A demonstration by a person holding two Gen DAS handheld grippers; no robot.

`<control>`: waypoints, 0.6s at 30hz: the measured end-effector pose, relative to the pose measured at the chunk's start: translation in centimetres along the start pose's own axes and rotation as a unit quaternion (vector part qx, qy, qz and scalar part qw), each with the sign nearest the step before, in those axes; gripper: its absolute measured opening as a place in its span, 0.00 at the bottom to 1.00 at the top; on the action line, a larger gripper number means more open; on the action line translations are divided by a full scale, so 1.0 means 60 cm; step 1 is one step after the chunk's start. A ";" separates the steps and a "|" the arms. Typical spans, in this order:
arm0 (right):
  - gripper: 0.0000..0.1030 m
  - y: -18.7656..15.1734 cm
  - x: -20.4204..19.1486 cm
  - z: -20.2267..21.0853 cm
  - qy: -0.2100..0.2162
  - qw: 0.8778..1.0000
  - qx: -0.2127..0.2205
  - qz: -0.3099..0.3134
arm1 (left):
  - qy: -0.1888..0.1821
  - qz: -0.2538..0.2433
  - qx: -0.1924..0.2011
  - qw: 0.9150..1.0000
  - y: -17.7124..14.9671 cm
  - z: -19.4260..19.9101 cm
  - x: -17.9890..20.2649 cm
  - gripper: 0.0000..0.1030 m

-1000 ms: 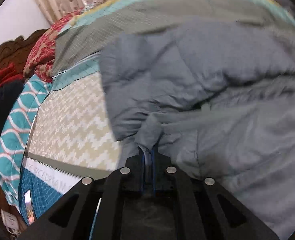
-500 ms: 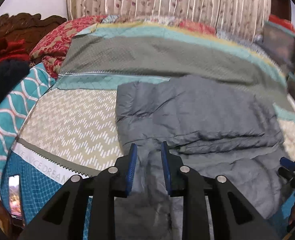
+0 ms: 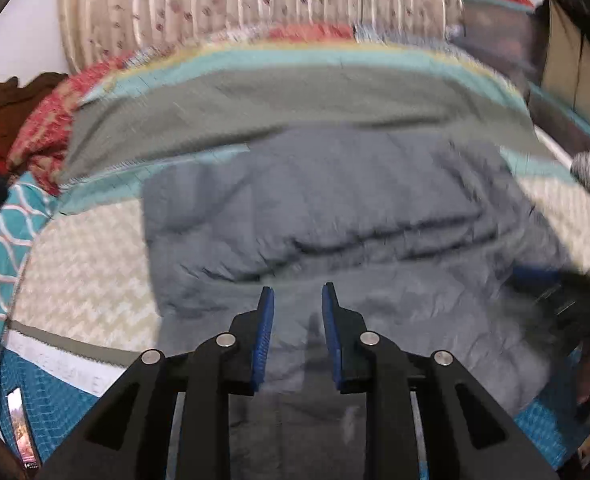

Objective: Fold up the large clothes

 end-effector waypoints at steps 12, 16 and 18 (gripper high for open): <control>0.42 0.002 0.111 0.020 -0.042 0.997 -0.039 -0.044 | 0.004 0.040 -0.067 0.997 -0.042 -0.076 -0.050 0.32; 0.43 0.106 0.059 0.089 0.002 1.000 0.020 -0.004 | -0.046 0.122 0.024 0.991 -0.006 0.025 -0.072 0.32; 0.47 0.176 0.035 0.083 0.011 1.000 0.016 0.014 | -0.091 0.138 0.055 0.985 0.012 0.053 -0.053 0.32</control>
Point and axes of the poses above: each gripper's, at about its wrist camera, not at the fingertips, and z roughly against the way its jaws point, x to its right, y to its top, the point moved 10 cm from there along -z, roughly the way its jaws point, and after that the axes turned 9 degrees about -x, right-handed, at the moved point
